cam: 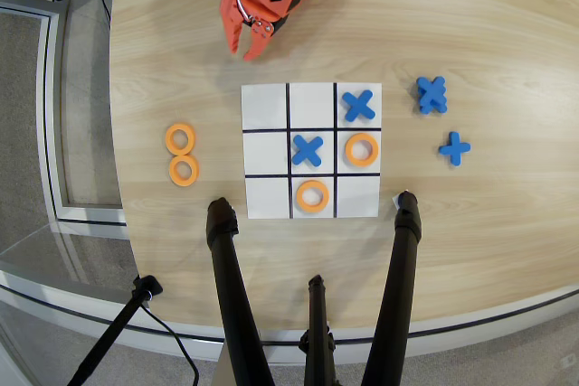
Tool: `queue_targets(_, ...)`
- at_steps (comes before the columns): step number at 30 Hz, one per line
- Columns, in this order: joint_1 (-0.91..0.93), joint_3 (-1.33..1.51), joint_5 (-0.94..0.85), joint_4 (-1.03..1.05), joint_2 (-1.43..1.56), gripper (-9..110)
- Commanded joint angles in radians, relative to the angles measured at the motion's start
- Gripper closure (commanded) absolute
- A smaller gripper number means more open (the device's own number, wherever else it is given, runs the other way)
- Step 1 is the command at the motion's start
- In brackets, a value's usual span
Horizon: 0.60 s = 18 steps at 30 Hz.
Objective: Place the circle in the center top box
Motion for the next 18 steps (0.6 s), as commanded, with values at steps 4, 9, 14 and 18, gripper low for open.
queue_targets(4,0.310,0.055,-0.061,0.086,0.015,95)
queue_targets(9,0.558,0.055,-0.057,0.086,0.017,95)
queue_targets(14,0.758,0.055,-0.055,0.078,0.018,95)
queue_targets(18,0.874,0.055,-0.054,0.083,0.018,95)
